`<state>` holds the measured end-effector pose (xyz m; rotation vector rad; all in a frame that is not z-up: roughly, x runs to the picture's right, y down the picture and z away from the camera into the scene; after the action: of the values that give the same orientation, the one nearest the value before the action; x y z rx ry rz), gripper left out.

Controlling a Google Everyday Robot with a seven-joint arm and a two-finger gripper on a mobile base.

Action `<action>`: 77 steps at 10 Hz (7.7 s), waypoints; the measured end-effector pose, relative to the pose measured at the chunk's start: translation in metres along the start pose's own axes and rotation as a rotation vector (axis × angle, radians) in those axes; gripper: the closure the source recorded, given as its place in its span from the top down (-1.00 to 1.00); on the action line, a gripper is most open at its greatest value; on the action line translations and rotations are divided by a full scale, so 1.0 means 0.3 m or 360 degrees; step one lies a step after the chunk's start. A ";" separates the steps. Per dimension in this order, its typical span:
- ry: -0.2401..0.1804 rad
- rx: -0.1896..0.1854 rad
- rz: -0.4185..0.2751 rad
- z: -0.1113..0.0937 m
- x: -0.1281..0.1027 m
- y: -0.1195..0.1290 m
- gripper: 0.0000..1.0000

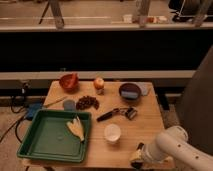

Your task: Wipe table surface with eraser

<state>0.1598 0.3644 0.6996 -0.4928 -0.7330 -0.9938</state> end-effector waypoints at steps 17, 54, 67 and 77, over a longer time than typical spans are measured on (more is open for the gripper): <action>0.0039 0.0017 0.0053 0.048 0.302 -0.135 -1.00; -0.0024 -0.0013 -0.0033 0.015 0.361 -0.195 -1.00; 0.0032 -0.0044 0.0222 -0.089 0.404 0.075 -1.00; -0.0097 -0.0060 0.0176 -0.085 0.017 0.241 -1.00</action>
<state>0.2335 0.3783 0.6830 -0.5924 -0.7350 -0.8935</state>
